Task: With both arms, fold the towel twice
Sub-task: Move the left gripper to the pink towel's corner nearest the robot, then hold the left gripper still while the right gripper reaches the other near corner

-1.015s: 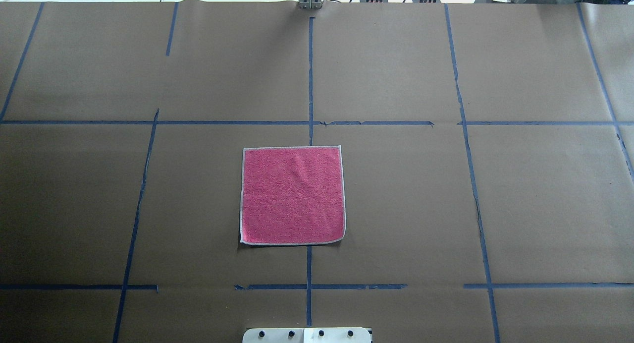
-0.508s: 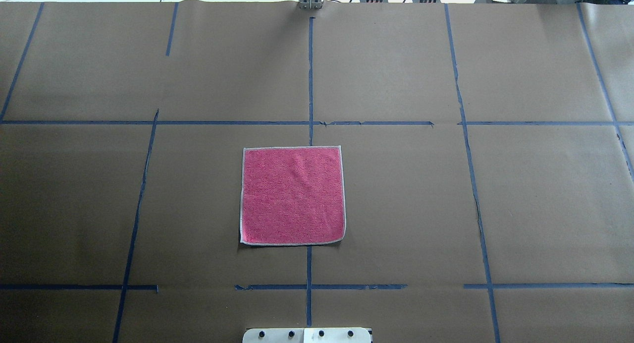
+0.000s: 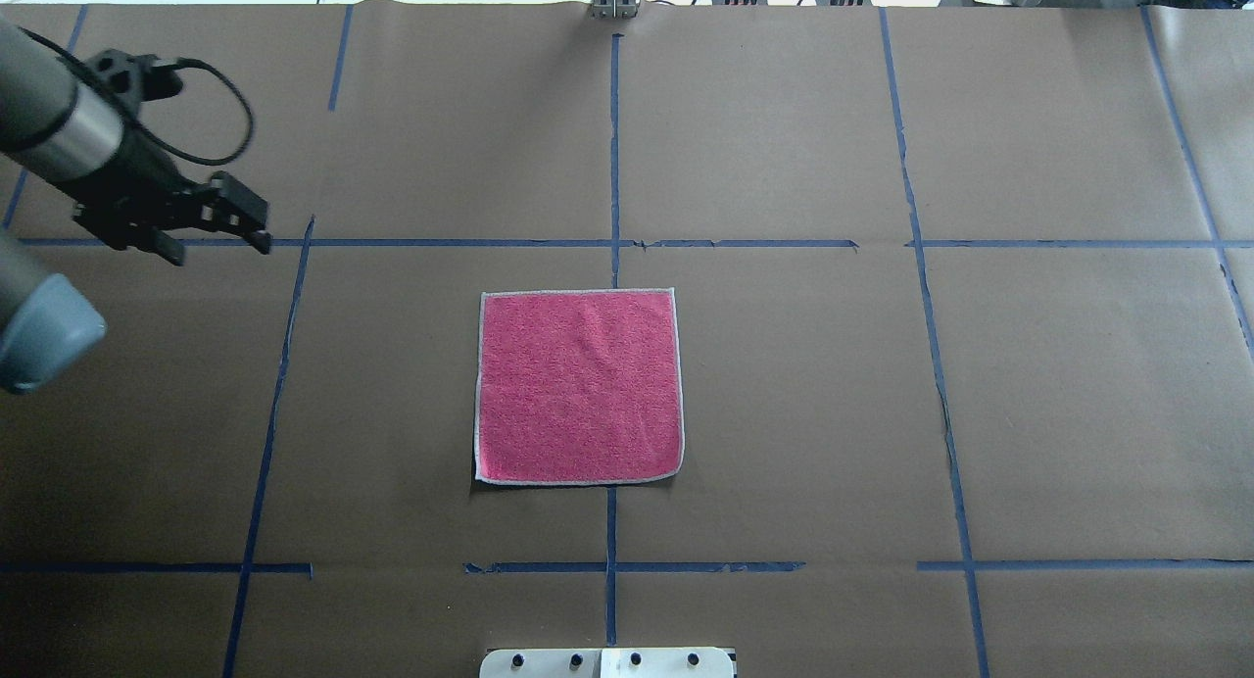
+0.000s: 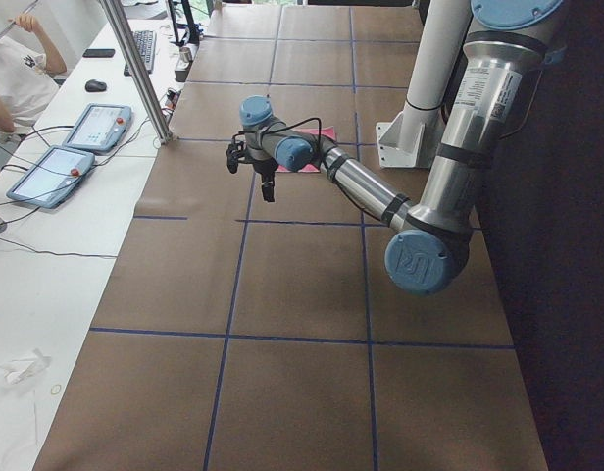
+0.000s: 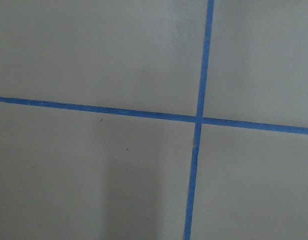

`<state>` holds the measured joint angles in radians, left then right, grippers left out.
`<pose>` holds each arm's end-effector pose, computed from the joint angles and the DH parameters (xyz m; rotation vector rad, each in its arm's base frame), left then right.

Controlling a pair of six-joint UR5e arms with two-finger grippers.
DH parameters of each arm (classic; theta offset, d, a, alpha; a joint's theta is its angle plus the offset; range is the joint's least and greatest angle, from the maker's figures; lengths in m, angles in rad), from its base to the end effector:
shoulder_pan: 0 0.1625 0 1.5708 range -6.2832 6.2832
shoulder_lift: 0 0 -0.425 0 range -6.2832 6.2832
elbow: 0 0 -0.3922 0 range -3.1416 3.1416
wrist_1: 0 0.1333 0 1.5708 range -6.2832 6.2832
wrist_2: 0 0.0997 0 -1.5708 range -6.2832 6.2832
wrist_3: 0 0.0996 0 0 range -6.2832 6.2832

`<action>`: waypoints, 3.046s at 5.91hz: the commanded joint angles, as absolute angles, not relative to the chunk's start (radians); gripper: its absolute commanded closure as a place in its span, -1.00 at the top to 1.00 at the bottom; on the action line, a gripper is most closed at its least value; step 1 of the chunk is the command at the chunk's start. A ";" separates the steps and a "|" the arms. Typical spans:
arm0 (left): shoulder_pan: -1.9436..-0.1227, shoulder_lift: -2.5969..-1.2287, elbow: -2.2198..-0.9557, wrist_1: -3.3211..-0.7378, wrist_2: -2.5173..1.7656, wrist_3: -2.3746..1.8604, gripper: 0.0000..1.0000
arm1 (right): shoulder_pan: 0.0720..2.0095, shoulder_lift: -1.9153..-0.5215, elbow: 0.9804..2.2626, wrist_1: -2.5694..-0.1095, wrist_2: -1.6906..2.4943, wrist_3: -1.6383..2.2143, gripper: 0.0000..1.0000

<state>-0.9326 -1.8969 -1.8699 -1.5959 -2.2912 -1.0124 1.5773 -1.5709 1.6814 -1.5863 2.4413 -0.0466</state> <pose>0.2905 -0.5052 0.3348 -0.0884 0.9259 -0.1127 0.0604 -0.4947 0.5987 0.1120 -0.8673 -0.0789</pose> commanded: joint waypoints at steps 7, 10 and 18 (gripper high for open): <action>-0.393 -2.075 -1.824 -1.606 -1.905 -1.620 0.40 | 1.244 -1.500 1.836 -1.321 2.499 0.704 1.00; -0.391 -2.079 -1.793 -1.608 -1.905 -1.617 0.19 | 1.206 -1.473 1.855 -1.321 2.480 0.782 1.00; -0.393 -2.079 -1.798 -1.608 -1.910 -1.620 -0.94 | 1.038 -1.445 1.940 -1.321 2.360 1.055 1.00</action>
